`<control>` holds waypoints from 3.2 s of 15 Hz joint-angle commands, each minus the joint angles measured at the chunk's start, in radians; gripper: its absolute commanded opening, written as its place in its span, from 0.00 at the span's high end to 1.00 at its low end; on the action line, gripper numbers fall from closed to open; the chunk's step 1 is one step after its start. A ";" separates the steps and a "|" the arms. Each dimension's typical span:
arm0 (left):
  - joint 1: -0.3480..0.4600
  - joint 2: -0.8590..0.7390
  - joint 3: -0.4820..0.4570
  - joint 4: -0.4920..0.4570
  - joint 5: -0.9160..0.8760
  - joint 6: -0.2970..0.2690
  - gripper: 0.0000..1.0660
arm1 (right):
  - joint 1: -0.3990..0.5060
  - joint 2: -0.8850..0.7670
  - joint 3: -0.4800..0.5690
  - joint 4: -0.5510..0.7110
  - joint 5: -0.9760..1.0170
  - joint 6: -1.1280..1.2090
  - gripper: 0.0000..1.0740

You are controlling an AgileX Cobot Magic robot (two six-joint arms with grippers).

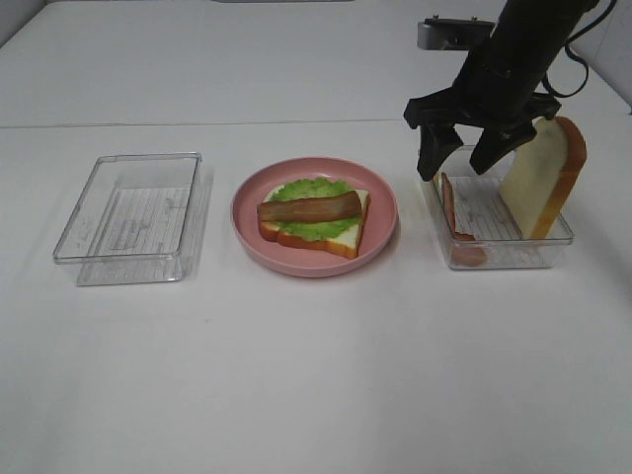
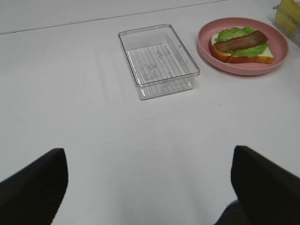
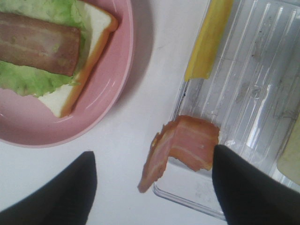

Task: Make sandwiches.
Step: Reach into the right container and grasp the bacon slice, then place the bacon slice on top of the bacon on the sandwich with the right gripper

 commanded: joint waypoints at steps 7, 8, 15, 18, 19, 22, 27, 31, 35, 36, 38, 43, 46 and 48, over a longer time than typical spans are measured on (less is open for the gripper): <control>0.004 -0.007 0.003 0.000 -0.005 -0.001 0.16 | 0.003 0.064 -0.005 -0.003 -0.005 0.008 0.70; 0.004 -0.007 0.003 0.000 -0.005 -0.001 0.16 | 0.003 0.064 -0.005 -0.003 -0.005 0.008 0.78; 0.004 -0.007 0.003 0.000 -0.005 -0.001 0.16 | 0.003 0.055 -0.007 -0.003 0.014 0.008 1.00; 0.004 -0.007 0.003 0.000 -0.005 -0.001 0.16 | 0.003 0.027 -0.018 -0.003 0.036 0.008 1.00; 0.004 -0.007 0.003 0.000 -0.005 -0.001 0.16 | 0.003 0.005 -0.018 -0.003 0.041 0.008 1.00; 0.004 -0.007 0.003 0.000 -0.005 -0.001 0.16 | 0.003 -0.082 -0.018 0.009 0.116 0.008 1.00; 0.004 -0.008 0.003 0.000 -0.005 -0.001 0.16 | 0.003 -0.187 -0.018 0.182 0.160 -0.038 1.00; 0.004 -0.008 0.003 0.000 -0.005 -0.001 0.16 | 0.003 -0.177 -0.018 0.580 0.090 -0.271 1.00; 0.004 -0.008 0.003 0.000 -0.005 -0.001 0.16 | 0.003 -0.122 -0.018 0.817 0.024 -0.396 1.00; 0.004 -0.008 0.003 0.000 -0.005 -0.001 0.16 | 0.004 -0.094 -0.018 0.897 0.019 -0.437 1.00; 0.004 -0.008 0.003 0.000 -0.005 -0.001 0.16 | 0.012 -0.034 -0.018 1.011 0.014 -0.488 1.00; 0.004 -0.008 0.003 0.000 -0.005 -0.001 0.16 | 0.098 0.100 -0.018 1.083 -0.167 -0.523 1.00; 0.004 -0.008 0.003 0.000 -0.005 -0.001 0.16 | 0.110 0.156 -0.018 1.157 -0.271 -0.523 1.00; 0.004 -0.008 0.003 0.000 -0.005 -0.001 0.16 | 0.110 0.188 -0.018 1.206 -0.299 -0.527 1.00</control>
